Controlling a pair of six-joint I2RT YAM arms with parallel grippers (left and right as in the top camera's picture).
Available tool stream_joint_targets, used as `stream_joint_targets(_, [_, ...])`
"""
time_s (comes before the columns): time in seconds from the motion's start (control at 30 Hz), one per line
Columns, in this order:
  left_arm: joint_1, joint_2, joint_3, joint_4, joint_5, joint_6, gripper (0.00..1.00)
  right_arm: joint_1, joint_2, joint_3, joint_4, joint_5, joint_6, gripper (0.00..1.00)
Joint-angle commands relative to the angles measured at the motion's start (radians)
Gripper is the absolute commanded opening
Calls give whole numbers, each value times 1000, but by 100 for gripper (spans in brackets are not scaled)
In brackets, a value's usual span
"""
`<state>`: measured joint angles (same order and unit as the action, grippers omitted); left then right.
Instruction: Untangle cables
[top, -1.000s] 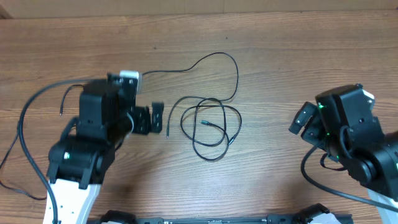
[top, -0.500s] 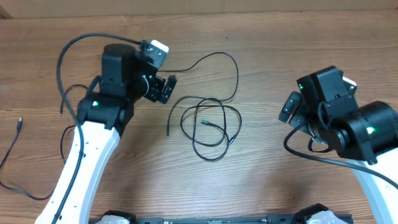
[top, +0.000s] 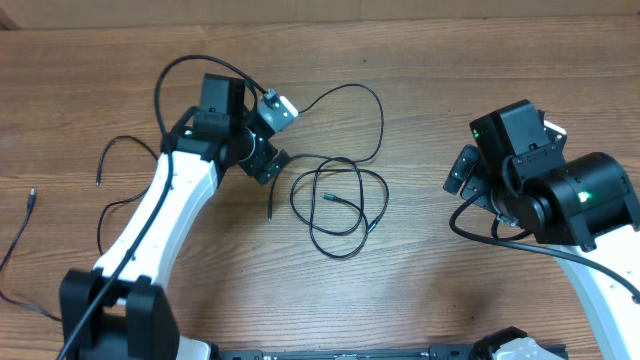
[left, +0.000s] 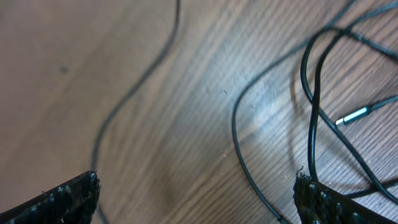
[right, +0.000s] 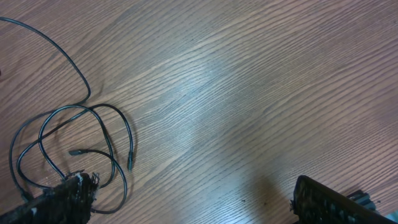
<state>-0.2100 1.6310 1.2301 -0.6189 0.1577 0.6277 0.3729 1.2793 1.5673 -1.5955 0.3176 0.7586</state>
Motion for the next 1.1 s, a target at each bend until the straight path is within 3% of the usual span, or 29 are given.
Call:
stream_joint_targets(0.0, [-8, 72, 16, -9, 20, -32, 100, -2, -3, -2, 3, 2, 0, 100])
stream_joint_targets(0.43, [-26, 233, 16, 39, 13, -32, 98, -2, -3, -2, 3, 2, 0, 100])
stream_joint_targets(0.53, [-26, 265, 16, 55, -50, -32, 94, -2, -3, -2, 3, 2, 0, 100])
stream_joint_targets(0.67, [-26, 287, 16, 81, -75, -34, 96, -2, -3, -2, 3, 2, 0, 100])
stream_joint_targets(0.8, [-26, 300, 16, 93, -28, -33, 82, -2, -3, -2, 3, 2, 0, 100])
stream_joint_targets(0.93, [-26, 324, 16, 94, -4, -33, 80, -2, -3, -2, 3, 2, 0, 100])
stream_joint_targets(1.07, [-26, 351, 16, 107, 0, -33, 47, -2, -3, -2, 4, 2, 0, 100])
